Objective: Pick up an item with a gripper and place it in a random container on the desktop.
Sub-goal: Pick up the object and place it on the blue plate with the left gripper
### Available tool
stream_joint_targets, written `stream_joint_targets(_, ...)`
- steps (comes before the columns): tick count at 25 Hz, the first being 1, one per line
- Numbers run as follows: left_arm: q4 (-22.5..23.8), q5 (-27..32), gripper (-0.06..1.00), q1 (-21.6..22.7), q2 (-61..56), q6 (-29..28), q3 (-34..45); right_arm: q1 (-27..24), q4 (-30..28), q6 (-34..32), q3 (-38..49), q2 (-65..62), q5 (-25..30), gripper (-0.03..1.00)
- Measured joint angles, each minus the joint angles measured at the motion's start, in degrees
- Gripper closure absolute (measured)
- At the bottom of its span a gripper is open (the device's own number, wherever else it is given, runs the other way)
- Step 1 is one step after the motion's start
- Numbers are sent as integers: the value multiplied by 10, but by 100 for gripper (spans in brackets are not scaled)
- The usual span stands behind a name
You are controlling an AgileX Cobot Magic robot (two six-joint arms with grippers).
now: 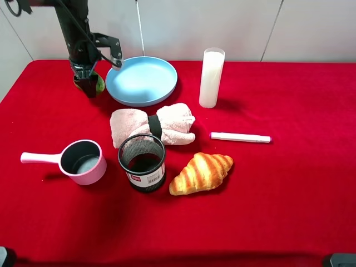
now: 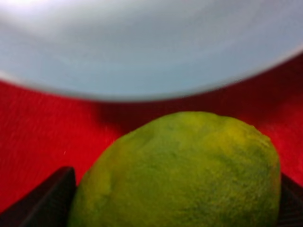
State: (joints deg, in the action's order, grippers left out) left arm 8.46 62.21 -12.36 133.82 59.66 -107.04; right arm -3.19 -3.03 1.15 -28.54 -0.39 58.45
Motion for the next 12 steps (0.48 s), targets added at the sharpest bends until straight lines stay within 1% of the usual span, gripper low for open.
stream_joint_targets(7,-1,43,22,0,-28,-9,-4,0,0,0,0,0,0,28)
stream_joint_targets(12,-6,46,22,0,-50,-13,-4,0,0,0,0,0,0,28)
